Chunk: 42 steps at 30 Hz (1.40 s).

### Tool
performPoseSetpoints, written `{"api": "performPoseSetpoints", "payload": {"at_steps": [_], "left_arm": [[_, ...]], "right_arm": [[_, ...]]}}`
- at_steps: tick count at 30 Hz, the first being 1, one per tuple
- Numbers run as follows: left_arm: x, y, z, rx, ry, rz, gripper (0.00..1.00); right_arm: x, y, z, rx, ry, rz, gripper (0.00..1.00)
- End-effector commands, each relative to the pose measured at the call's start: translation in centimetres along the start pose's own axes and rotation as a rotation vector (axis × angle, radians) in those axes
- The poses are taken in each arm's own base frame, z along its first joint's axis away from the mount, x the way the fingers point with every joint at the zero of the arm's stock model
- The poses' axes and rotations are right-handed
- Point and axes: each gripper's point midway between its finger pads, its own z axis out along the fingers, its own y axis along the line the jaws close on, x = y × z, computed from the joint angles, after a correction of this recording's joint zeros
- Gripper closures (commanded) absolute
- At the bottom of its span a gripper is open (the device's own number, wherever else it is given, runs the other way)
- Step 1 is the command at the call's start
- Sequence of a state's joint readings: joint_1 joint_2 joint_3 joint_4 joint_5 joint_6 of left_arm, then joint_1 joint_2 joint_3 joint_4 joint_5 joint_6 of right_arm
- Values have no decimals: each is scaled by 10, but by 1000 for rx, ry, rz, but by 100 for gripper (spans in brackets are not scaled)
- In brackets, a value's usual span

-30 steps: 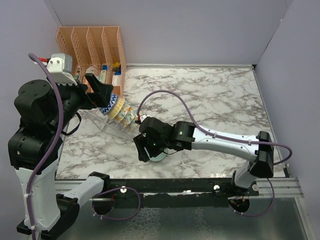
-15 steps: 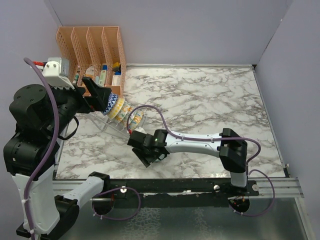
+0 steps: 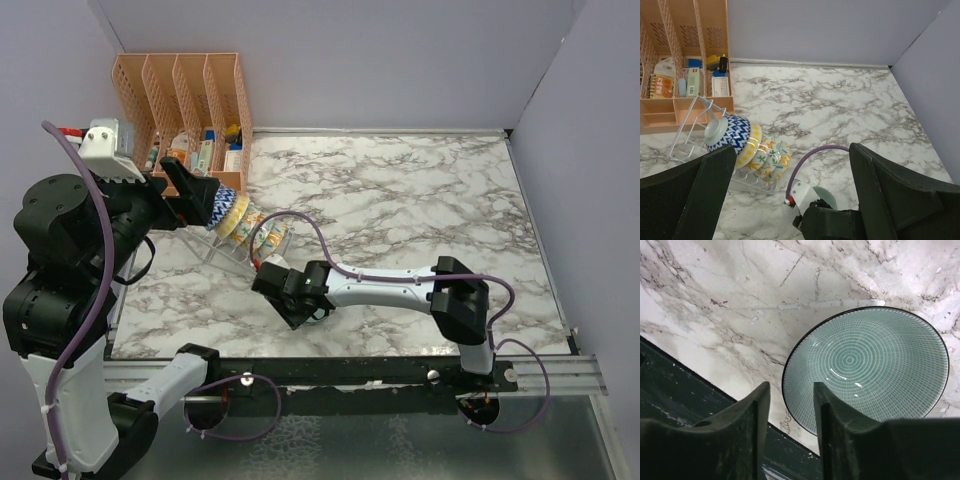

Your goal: Load the bowls into the dish rack

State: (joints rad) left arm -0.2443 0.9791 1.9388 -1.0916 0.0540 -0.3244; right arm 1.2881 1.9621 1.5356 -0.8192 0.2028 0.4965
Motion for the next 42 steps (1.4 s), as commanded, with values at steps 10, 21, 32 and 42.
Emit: {"api": "performPoseSetpoints", "payload": {"at_steps": [10, 21, 32, 42], "left_arm": [[2, 2, -2, -9, -3, 7, 1], [-8, 0, -8, -4, -28, 20, 1], [-29, -9, -18, 29, -93, 24, 1], [-52, -23, -40, 97, -208, 34, 1]], "right_arm": [[11, -8, 21, 82, 19, 21, 65], [-32, -5, -41, 49, -98, 97, 99], [-135, 35, -168, -487, -392, 305, 99], [-229, 45, -238, -1089, -594, 482, 99]]}}
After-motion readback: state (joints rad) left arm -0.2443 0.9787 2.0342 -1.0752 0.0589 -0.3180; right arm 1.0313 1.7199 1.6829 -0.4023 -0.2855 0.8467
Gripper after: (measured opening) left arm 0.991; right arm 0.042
